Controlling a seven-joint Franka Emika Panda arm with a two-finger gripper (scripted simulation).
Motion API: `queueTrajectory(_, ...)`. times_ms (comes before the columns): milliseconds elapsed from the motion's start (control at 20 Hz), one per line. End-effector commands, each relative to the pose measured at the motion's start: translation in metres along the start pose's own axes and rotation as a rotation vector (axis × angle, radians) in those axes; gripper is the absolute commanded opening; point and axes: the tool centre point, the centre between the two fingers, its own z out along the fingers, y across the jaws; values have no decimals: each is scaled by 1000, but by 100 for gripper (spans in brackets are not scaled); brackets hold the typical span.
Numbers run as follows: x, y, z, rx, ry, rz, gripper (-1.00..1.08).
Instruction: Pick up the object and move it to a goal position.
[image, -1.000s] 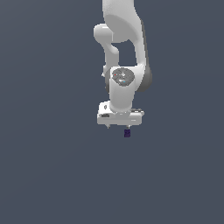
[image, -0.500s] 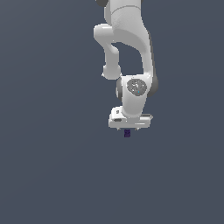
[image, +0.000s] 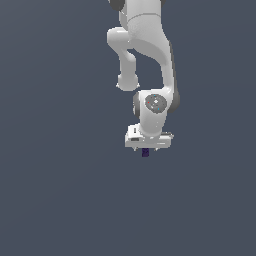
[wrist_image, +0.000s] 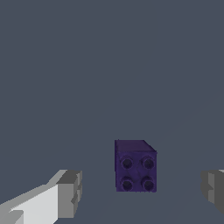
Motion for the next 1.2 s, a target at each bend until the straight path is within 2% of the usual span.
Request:
queueTrajectory(0,-1,0,13,0,-1,1,100)
queueTrajectory(450,0,-1,37,0,0,1,100)
queueTrajectory(500,0,-1,37,0,0,1,-100)
queueTrajectory(1150,-1,2,34,0,0,1,-100)
